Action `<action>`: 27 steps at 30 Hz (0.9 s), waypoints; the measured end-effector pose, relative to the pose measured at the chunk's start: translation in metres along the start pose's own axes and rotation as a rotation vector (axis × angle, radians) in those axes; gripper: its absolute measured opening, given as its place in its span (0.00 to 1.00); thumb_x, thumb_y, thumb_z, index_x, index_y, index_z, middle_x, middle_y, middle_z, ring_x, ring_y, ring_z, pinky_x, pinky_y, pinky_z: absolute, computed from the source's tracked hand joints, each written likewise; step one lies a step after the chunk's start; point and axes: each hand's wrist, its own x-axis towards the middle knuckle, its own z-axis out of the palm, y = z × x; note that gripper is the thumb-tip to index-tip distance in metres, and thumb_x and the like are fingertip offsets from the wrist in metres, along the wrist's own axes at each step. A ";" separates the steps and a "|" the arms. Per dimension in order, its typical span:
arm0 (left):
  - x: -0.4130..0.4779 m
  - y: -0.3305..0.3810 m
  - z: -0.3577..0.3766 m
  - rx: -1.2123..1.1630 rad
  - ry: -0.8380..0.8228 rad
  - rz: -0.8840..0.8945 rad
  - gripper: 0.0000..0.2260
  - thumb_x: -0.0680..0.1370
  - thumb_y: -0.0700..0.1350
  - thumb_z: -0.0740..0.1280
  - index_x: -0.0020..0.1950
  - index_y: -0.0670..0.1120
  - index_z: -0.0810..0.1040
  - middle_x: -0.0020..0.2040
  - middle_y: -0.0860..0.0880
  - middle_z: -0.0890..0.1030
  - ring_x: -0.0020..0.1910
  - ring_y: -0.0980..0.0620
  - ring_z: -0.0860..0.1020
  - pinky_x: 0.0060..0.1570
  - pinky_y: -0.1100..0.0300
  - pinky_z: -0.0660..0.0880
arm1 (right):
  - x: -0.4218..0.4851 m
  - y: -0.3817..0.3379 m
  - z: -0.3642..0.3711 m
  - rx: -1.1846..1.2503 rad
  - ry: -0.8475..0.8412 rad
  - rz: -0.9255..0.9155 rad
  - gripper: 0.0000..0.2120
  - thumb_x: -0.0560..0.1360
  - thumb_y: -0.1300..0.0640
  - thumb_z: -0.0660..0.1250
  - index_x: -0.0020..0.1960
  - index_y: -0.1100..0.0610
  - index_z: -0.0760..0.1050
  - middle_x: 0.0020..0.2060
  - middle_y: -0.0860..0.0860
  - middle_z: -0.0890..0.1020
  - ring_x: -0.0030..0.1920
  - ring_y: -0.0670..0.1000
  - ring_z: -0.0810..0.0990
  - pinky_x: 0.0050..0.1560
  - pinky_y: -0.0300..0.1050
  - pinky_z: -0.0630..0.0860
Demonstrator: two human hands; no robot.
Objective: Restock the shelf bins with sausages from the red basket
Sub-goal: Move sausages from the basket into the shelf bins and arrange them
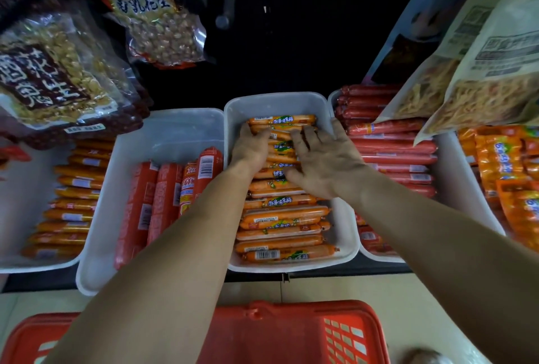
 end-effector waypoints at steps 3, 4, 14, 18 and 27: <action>-0.003 0.003 -0.004 -0.029 0.006 -0.017 0.15 0.83 0.55 0.56 0.69 0.55 0.70 0.52 0.48 0.80 0.45 0.50 0.79 0.49 0.53 0.74 | 0.006 -0.004 0.004 -0.031 0.020 0.030 0.40 0.77 0.31 0.33 0.81 0.54 0.38 0.80 0.58 0.53 0.80 0.57 0.50 0.76 0.65 0.37; -0.004 0.003 -0.004 -0.026 0.002 -0.008 0.15 0.84 0.55 0.56 0.69 0.56 0.70 0.52 0.49 0.80 0.46 0.50 0.79 0.51 0.52 0.74 | 0.008 -0.004 0.005 -0.041 0.024 0.041 0.39 0.77 0.32 0.33 0.81 0.54 0.38 0.80 0.57 0.53 0.80 0.57 0.50 0.76 0.65 0.37; -0.037 -0.015 0.008 0.217 0.079 -0.091 0.24 0.81 0.58 0.58 0.76 0.51 0.62 0.67 0.43 0.76 0.62 0.38 0.77 0.63 0.43 0.73 | 0.007 0.001 0.006 0.055 0.104 -0.054 0.33 0.81 0.36 0.42 0.80 0.53 0.52 0.77 0.50 0.63 0.77 0.55 0.61 0.75 0.67 0.39; -0.038 -0.018 0.012 0.198 0.093 -0.057 0.26 0.80 0.55 0.57 0.77 0.54 0.58 0.68 0.43 0.75 0.61 0.37 0.78 0.62 0.40 0.74 | 0.003 0.003 0.004 0.101 0.099 -0.030 0.32 0.81 0.36 0.44 0.80 0.50 0.51 0.77 0.50 0.64 0.77 0.55 0.59 0.76 0.66 0.38; -0.042 -0.014 0.002 -0.058 0.055 -0.041 0.19 0.79 0.52 0.64 0.69 0.52 0.67 0.54 0.46 0.81 0.48 0.45 0.82 0.55 0.47 0.78 | 0.006 0.010 0.003 0.195 0.098 -0.128 0.30 0.78 0.34 0.53 0.74 0.49 0.57 0.69 0.49 0.74 0.74 0.53 0.66 0.77 0.62 0.37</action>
